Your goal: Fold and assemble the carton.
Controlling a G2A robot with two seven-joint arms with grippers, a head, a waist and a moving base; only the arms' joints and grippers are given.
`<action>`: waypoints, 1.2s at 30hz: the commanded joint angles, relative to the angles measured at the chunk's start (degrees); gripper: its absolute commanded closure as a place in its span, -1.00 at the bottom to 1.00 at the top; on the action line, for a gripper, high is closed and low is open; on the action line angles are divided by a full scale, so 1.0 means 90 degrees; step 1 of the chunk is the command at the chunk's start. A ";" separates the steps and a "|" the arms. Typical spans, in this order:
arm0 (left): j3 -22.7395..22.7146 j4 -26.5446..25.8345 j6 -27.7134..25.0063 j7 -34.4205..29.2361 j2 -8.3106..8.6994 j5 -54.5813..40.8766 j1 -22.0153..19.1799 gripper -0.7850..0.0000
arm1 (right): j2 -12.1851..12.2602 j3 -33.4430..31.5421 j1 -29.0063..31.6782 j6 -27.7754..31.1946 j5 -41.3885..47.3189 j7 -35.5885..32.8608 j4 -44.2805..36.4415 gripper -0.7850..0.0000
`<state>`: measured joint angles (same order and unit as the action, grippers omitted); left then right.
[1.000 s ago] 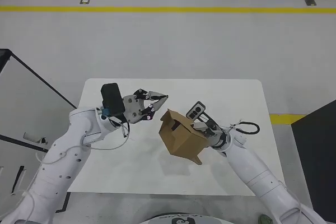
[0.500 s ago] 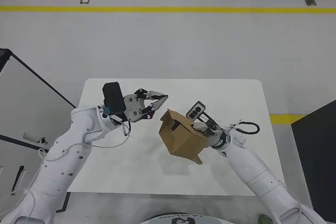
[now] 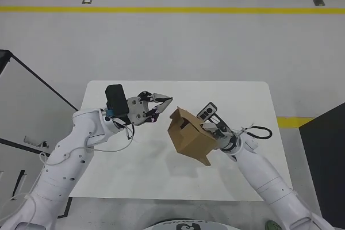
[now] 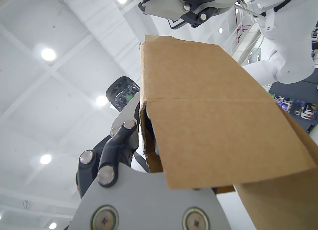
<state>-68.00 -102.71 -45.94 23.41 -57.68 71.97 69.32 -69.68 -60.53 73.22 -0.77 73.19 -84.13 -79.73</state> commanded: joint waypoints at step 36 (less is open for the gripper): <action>-0.0176 -0.0280 0.0062 -0.0664 0.0013 -0.0198 0.0301 1.00 | 0.0153 -0.0784 0.0401 -0.0002 -0.0265 0.0018 -0.0281 1.00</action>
<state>-69.78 -104.70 -45.54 17.78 -57.50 70.50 71.95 -68.27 -67.74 76.66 -0.58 71.04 -85.14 -81.68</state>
